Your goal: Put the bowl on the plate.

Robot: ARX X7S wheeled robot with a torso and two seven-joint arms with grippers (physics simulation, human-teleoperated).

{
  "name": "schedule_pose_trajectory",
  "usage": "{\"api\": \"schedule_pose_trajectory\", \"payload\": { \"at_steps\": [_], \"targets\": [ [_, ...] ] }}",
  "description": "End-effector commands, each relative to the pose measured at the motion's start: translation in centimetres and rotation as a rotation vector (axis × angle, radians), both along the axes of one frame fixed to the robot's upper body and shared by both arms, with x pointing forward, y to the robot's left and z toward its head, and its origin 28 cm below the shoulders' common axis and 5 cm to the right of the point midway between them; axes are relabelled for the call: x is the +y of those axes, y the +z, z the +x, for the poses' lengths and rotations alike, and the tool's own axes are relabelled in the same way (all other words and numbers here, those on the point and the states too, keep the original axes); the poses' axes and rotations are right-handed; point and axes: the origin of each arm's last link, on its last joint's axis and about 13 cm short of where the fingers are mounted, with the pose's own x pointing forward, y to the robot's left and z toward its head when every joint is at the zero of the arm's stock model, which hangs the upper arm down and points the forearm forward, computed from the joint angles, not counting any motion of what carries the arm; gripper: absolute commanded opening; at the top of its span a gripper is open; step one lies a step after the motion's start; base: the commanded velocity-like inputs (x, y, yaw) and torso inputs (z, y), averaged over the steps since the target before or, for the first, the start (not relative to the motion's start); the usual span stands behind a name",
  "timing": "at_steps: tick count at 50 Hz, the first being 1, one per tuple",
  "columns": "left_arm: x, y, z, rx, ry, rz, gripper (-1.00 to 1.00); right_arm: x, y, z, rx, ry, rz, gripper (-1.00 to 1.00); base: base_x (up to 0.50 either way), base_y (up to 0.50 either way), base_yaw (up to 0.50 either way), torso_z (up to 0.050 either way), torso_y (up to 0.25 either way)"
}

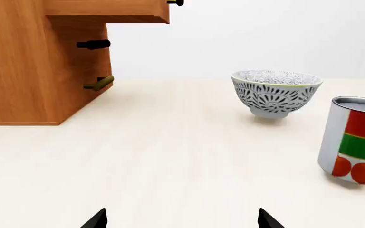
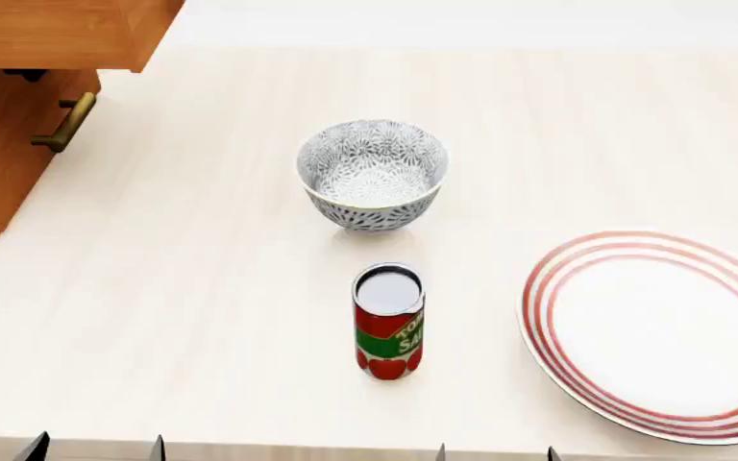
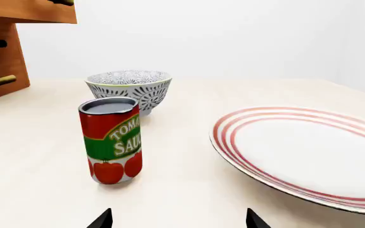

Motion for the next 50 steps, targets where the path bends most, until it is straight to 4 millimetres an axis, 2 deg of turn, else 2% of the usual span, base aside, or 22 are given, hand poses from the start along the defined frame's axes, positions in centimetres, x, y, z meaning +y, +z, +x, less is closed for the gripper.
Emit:
{"api": "schedule_pose_trajectory", "payload": {
  "at_steps": [1,7,9,12,16,21,29,38,50],
  "targets": [
    [0.0,0.1,0.0,-0.008,0.000,0.002,1.00,0.1,0.0,0.0,0.004,0.001,-0.009,1.00,0.00,0.00,0.00,0.000,0.000],
    [0.1,0.2,0.2,-0.021,0.015,0.002,1.00,0.1,-0.1,0.1,0.016,-0.014,-0.012,1.00,0.00,0.00,0.00,0.000,0.000],
    [0.3,0.2,0.0,-0.024,0.025,0.065,1.00,0.1,0.0,0.1,0.012,-0.013,-0.014,1.00,0.00,0.00,0.00,0.000,0.000],
    [0.5,0.6,0.3,-0.050,0.062,0.023,1.00,0.1,0.1,0.1,0.006,-0.013,-0.020,1.00,0.00,0.00,0.00,0.000,0.000],
    [0.5,0.9,0.4,-0.043,0.081,0.035,1.00,0.2,0.9,0.0,-0.026,-0.020,-0.063,1.00,0.00,0.00,0.00,0.000,0.000],
    [0.4,3.3,-0.1,-0.126,0.117,0.097,1.00,0.0,3.2,-0.5,-0.099,-0.040,-0.098,1.00,0.00,0.00,0.00,0.000,0.000],
    [0.7,7.6,-1.5,-0.232,0.102,0.071,1.00,0.0,7.7,-1.4,-0.223,-0.050,-0.126,1.00,0.00,0.00,0.00,0.000,0.000],
    [0.9,10.6,-2.5,-0.315,0.096,0.037,1.00,0.2,10.5,-2.2,-0.312,-0.049,-0.147,1.00,0.00,0.00,0.00,0.000,0.000],
    [1.0,12.6,-3.5,-0.380,0.099,0.040,1.00,0.5,12.4,-2.9,-0.370,-0.040,-0.170,1.00,0.00,0.00,0.00,0.000,0.000]
  ]
}}
